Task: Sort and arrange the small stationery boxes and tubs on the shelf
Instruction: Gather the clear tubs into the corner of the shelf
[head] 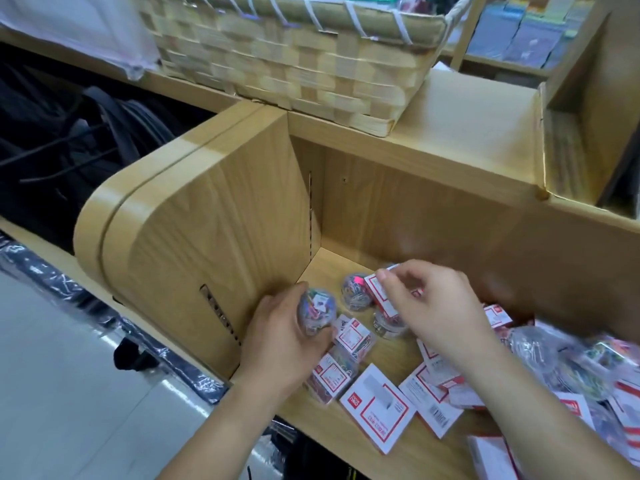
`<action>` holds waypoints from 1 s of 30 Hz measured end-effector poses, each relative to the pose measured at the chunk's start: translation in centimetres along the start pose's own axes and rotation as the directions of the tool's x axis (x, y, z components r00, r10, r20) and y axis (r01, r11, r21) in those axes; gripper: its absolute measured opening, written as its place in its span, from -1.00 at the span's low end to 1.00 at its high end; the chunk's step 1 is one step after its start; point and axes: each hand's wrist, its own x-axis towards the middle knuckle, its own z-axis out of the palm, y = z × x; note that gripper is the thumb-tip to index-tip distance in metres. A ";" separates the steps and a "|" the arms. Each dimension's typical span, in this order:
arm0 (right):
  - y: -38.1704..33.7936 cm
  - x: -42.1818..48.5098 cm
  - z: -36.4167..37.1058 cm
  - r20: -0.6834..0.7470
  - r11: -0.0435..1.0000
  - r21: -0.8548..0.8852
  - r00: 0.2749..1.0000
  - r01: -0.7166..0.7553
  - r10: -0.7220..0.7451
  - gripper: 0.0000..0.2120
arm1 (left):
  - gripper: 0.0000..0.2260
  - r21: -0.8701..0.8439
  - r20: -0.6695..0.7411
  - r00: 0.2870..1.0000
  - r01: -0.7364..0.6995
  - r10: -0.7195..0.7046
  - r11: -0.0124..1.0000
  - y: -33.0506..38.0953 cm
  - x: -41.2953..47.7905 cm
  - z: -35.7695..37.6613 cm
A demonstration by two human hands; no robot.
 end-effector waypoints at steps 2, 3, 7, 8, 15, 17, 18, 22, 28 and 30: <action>0.9 1.5 0.4 0.049 0.967 -0.187 0.985 0.172 -0.166 -0.68 | -0.40 0.132 0.033 0.999 -0.028 0.024 0.991 -1.3 0.3 0.6; 1.4 2.2 1.0 0.131 0.939 -0.257 0.970 0.231 -0.203 -0.62 | -0.40 0.183 0.050 0.998 -0.038 0.030 0.982 -1.5 0.5 1.1; 3.7 2.9 3.1 0.274 0.885 -0.386 0.948 0.262 -0.161 -0.63 | -0.39 0.214 0.077 0.997 -0.020 0.004 0.977 -1.4 1.6 2.8; 4.3 2.7 3.1 0.247 0.881 -0.394 0.953 0.263 -0.175 -0.67 | -0.44 0.198 0.067 0.998 -0.024 0.011 0.980 -1.3 1.9 3.1; 5.3 1.3 2.1 0.092 0.833 -0.488 0.964 0.262 -0.249 -0.93 | -0.78 0.086 -0.041 0.986 -0.155 0.159 0.984 -2.5 1.8 3.8; 4.4 1.5 2.6 0.095 0.853 -0.437 0.958 0.284 -0.270 -0.85 | -0.82 0.083 -0.058 0.963 -0.256 0.262 0.963 -3.1 1.0 3.9; 3.8 1.9 3.0 0.112 0.859 -0.418 0.955 0.295 -0.273 -0.80 | -0.79 0.082 -0.036 0.949 -0.310 0.314 0.947 -3.3 0.7 3.9; 2.4 3.8 4.9 0.262 0.850 -0.434 0.945 0.299 -0.198 -0.70 | -0.61 0.142 0.150 0.915 -0.394 0.374 0.908 -3.7 0.2 3.8; 2.8 4.2 5.9 0.304 0.834 -0.466 0.939 0.296 -0.164 -0.67 | -0.47 0.078 0.201 0.931 -0.325 0.304 0.943 -3.3 1.7 3.4; 2.5 4.6 5.8 0.308 0.840 -0.468 0.942 0.274 -0.135 -0.65 | -0.49 -0.009 0.226 0.928 -0.303 0.297 0.953 -2.9 2.8 3.6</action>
